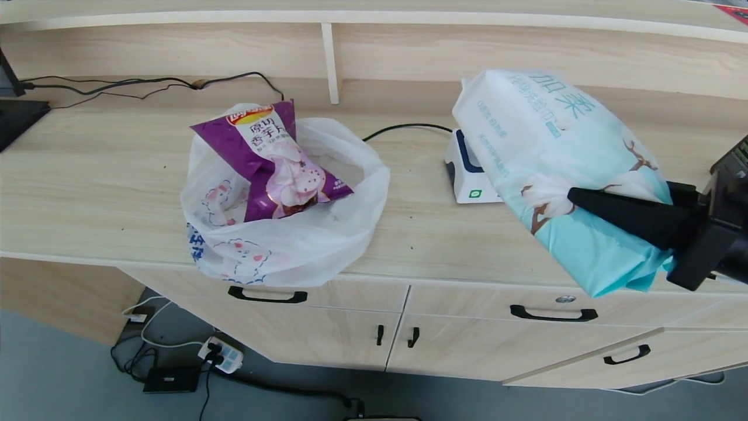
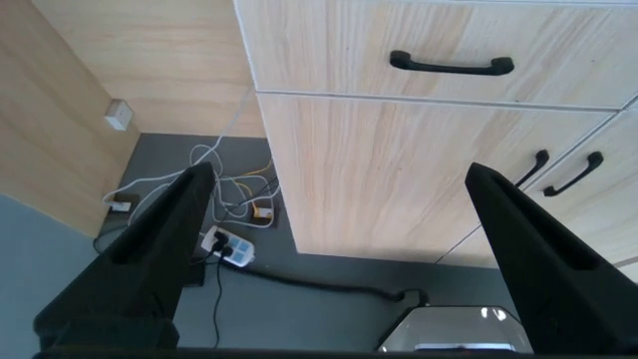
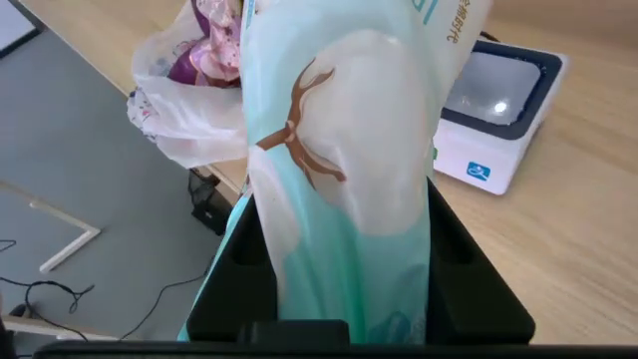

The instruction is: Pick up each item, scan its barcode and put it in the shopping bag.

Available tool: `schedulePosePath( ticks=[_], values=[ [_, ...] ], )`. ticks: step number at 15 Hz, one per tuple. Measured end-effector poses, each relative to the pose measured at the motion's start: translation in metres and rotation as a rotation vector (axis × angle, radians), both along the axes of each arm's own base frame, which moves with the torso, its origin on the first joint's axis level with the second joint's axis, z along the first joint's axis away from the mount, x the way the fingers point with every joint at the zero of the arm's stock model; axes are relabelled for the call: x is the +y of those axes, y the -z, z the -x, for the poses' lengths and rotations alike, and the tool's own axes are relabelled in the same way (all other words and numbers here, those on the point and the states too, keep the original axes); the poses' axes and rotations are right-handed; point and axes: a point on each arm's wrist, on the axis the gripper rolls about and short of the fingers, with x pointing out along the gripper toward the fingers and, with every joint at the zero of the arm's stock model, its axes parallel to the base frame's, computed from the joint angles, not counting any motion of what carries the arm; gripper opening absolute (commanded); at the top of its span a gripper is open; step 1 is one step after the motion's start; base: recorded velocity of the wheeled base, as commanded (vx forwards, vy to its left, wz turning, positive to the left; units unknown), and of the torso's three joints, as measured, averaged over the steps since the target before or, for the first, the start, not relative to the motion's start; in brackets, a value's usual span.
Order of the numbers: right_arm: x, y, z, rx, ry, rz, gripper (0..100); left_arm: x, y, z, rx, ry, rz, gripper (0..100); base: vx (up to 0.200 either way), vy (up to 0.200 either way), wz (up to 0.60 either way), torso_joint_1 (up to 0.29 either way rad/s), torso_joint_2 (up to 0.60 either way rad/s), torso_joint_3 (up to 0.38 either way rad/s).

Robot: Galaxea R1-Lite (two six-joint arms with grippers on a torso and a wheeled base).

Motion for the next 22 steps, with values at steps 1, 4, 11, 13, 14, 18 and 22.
schedulePosePath(
  ticks=[1, 4, 11, 13, 14, 18, 22],
  values=[
    [0.002, -0.004, -0.005, -0.009, 0.002, -0.002, 0, 0.000, 0.000, 0.000, 0.000, 0.000, 0.000, 100, 0.000, 0.200, 0.00, -0.007, 0.00, 0.002],
    [0.010, -0.014, -0.023, -0.022, 0.020, -0.006, 0, 0.000, 0.000, 0.000, 0.000, 0.001, 0.000, 100, 0.000, 0.200, 0.00, -0.002, 0.00, 0.002],
    [0.027, -0.015, -0.058, -0.005, 0.030, 0.010, 0, 0.000, 0.000, 0.000, 0.000, 0.002, -0.002, 100, 0.000, 0.029, 0.43, 0.001, 0.00, 0.001],
    [0.029, -0.014, -0.067, -0.002, 0.048, 0.015, 0, 0.000, 0.000, 0.000, 0.001, 0.002, -0.002, 100, 0.000, 0.000, 0.30, -0.001, 0.00, -0.001],
    [0.029, -0.014, -0.073, -0.001, 0.060, 0.015, 0, 0.000, 0.000, 0.000, 0.001, 0.001, -0.002, 100, 0.000, 0.000, 0.00, 0.000, 0.00, 0.000],
    [0.037, -0.012, -0.095, -0.041, 0.073, 0.025, 0, 0.000, 0.000, 0.000, 0.001, 0.001, -0.002, 100, 0.000, 0.000, 0.00, 0.000, 0.00, 0.000],
    [0.049, -0.003, -0.121, -0.116, 0.107, -0.019, 0, 0.000, 0.000, 0.000, 0.000, 0.001, -0.003, 100, 0.000, 0.000, 0.00, 0.000, 0.00, 0.000]
  ],
)
